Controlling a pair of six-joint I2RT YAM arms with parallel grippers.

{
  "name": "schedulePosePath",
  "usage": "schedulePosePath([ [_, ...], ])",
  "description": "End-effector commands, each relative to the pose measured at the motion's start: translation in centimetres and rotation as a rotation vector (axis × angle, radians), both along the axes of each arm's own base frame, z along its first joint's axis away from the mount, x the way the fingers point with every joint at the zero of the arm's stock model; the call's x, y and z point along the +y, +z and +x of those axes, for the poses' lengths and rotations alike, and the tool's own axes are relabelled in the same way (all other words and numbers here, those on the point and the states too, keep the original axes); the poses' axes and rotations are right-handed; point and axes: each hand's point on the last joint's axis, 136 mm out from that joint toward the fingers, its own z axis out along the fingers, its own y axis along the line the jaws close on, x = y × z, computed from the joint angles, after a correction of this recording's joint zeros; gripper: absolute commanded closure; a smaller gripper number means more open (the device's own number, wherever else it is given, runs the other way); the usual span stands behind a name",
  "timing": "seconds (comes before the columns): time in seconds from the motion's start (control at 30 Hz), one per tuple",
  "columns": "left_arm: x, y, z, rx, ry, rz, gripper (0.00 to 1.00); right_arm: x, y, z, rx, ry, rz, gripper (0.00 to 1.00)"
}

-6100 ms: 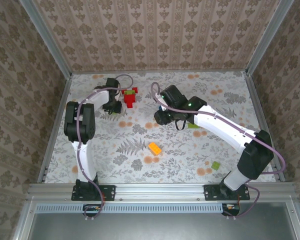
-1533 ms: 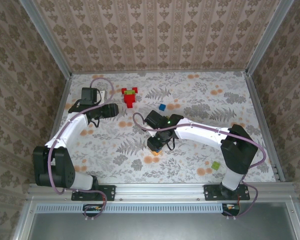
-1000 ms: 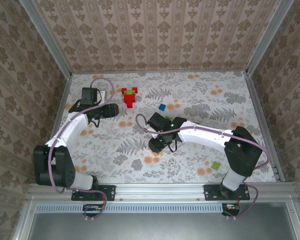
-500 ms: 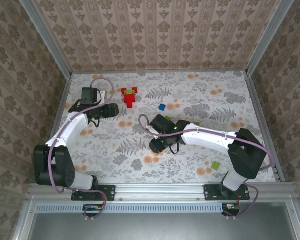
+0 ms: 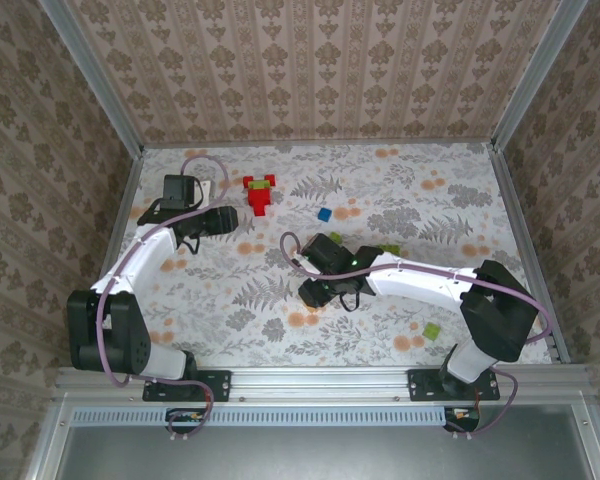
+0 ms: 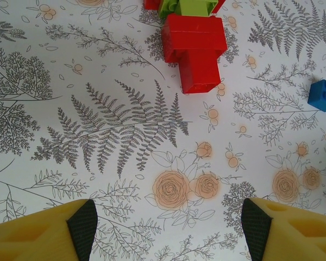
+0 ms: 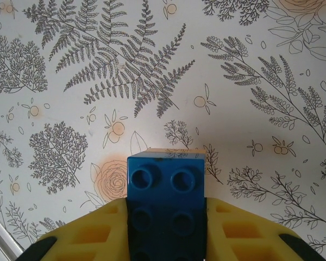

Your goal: Assemble a carrot with lego

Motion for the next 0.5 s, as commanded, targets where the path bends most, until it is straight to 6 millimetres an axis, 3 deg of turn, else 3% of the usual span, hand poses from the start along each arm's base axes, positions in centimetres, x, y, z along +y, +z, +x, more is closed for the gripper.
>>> schedulePosePath([
  [0.0, 0.0, -0.5, -0.3, 0.011, -0.011, -0.005, 0.26, -6.6, -7.2, -4.3, 0.190, -0.022, -0.326, 0.70],
  [0.27, -0.1, -0.4, -0.2, 0.008, -0.014, -0.007, 0.26, -4.5, -3.8, -3.4, 0.144, 0.002, -0.230, 0.70],
  [0.47, -0.1, -0.5, -0.3, 0.010, -0.015, -0.009, 0.26, -2.9, -1.8, -2.6, 0.116, 0.025, -0.171, 0.63],
])
